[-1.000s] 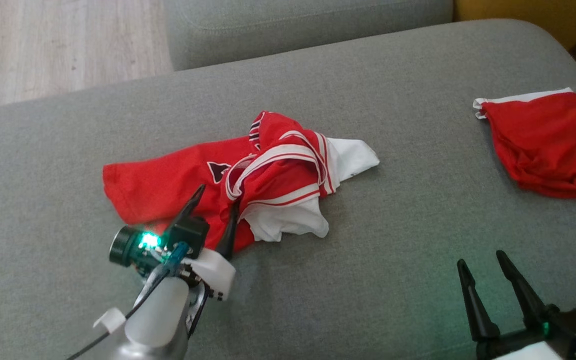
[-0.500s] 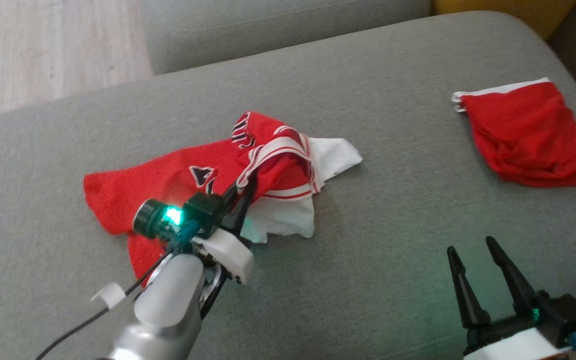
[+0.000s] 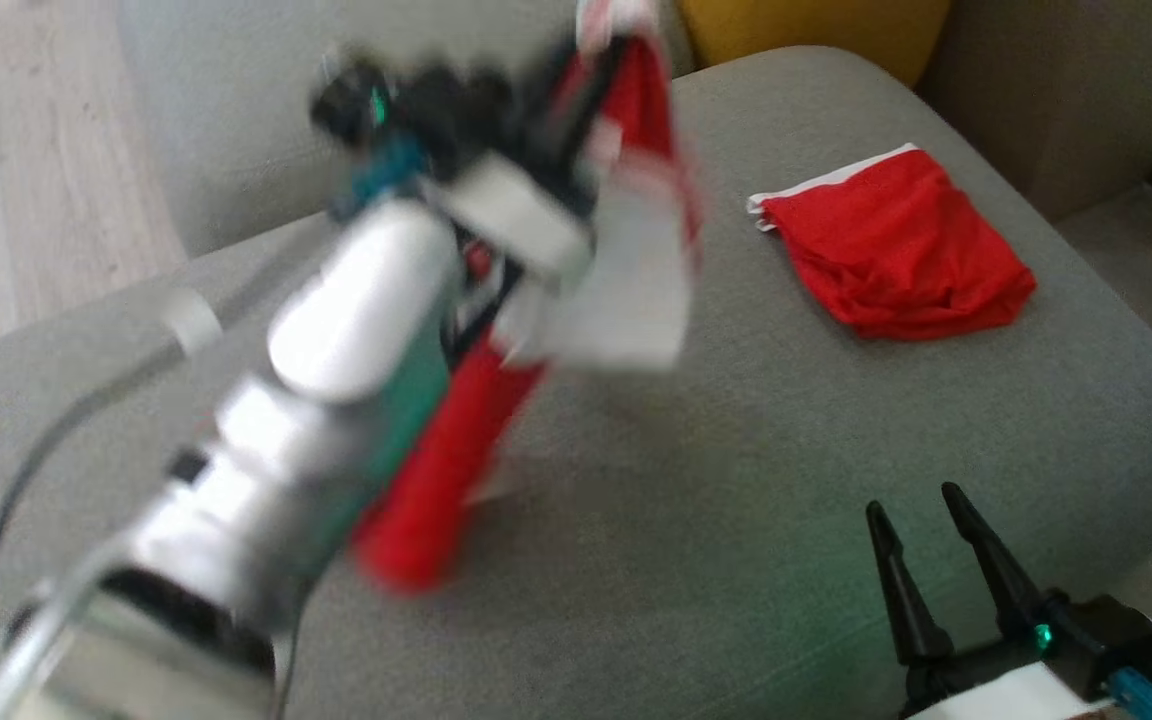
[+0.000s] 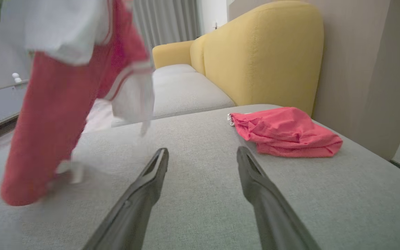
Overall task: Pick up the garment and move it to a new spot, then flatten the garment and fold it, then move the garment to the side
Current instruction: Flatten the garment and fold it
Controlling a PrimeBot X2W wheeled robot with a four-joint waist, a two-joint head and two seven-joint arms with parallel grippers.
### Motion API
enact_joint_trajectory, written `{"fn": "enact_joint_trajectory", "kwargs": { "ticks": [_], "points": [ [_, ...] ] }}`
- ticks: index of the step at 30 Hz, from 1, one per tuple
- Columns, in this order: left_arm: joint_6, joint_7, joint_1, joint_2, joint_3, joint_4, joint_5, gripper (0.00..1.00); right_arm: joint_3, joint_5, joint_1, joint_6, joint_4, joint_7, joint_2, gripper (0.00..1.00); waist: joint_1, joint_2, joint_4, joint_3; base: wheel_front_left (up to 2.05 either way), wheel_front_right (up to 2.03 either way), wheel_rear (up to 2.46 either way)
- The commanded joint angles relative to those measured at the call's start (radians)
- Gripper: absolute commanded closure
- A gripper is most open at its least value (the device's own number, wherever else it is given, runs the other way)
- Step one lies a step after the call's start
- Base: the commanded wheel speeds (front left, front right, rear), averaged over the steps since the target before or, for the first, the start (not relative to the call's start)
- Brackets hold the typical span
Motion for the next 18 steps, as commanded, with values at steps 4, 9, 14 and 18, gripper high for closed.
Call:
{"fn": "enact_joint_trajectory", "kwargs": {
  "ticks": [4, 9, 14, 18],
  "points": [
    [0.003, -0.012, -0.168, 0.036, 0.133, -0.059, -0.012, 1.0, 0.007, 0.0, -0.031, 0.007, -0.031, -0.011, -0.004, 0.0, 0.0, 0.0, 0.01, -0.02, 0.0, 0.0, 0.0],
    [0.005, -0.012, -0.086, 0.075, 0.195, -0.021, -0.023, 1.0, -0.01, -0.003, -0.022, 0.007, -0.038, -0.011, 0.005, 0.0, 0.0, 0.0, 0.066, -0.036, 0.0, 0.0, 0.0],
    [0.014, -0.012, 0.201, 0.112, 0.23, 0.027, -0.063, 1.0, -0.021, -0.006, -0.003, 0.007, -0.043, -0.011, 0.01, 0.0, 0.0, 0.0, 0.131, -0.027, 0.0, 0.0, 0.0],
    [0.041, -0.012, 0.424, 0.142, 0.29, 0.034, -0.078, 1.0, -0.039, -0.006, 0.012, 0.007, -0.048, -0.011, 0.009, 0.0, 0.0, 0.0, 0.184, -0.006, 0.0, 0.0, 0.0]
  ]
}}
